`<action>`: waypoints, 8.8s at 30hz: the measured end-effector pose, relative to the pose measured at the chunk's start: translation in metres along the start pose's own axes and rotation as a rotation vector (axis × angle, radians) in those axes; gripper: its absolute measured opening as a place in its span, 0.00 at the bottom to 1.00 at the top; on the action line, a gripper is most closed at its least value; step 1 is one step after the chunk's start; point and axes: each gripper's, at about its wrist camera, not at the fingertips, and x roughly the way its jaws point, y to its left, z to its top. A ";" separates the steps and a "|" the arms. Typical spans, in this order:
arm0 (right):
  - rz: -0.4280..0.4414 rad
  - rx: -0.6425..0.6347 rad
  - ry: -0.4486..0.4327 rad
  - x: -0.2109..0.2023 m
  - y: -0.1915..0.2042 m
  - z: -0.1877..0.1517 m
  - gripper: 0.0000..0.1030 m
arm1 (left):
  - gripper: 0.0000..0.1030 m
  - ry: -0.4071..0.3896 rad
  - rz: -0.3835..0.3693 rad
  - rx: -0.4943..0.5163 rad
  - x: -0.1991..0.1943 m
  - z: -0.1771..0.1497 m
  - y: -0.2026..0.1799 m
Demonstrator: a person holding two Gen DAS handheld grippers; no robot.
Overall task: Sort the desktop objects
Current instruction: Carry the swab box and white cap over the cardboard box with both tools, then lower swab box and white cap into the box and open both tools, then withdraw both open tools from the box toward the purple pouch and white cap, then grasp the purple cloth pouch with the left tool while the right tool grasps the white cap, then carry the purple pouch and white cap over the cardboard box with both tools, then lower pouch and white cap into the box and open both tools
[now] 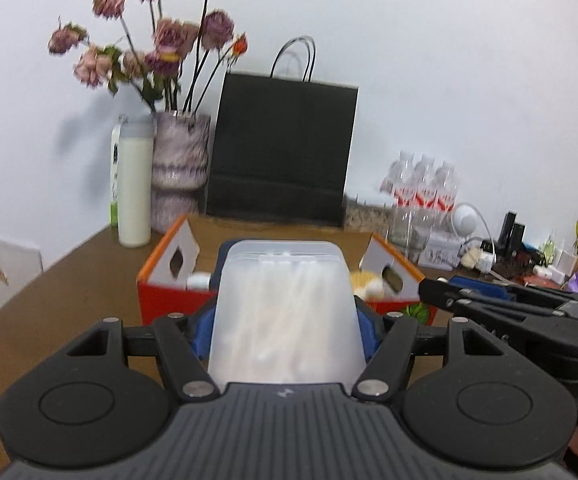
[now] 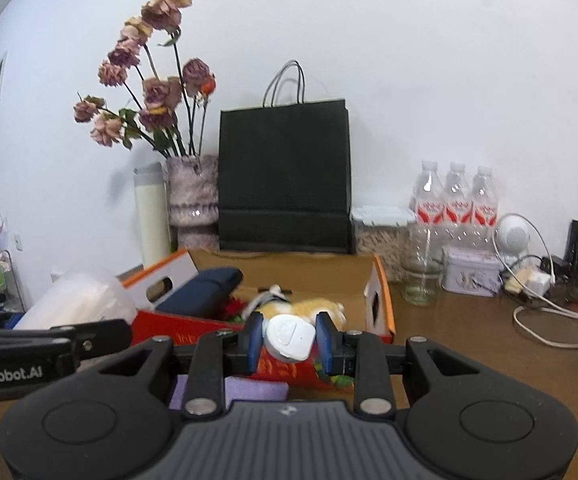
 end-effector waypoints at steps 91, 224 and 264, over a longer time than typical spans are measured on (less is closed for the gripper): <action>-0.140 -0.082 0.029 0.087 -0.022 -0.010 0.99 | 1.00 -0.064 0.141 0.021 0.093 0.004 0.025; -0.013 0.076 0.084 0.045 0.006 0.010 0.27 | 0.12 -0.011 -0.188 0.007 0.030 0.032 0.006; -0.034 0.050 0.174 0.214 -0.031 0.028 0.27 | 0.14 0.101 -0.018 -0.017 0.207 0.055 0.038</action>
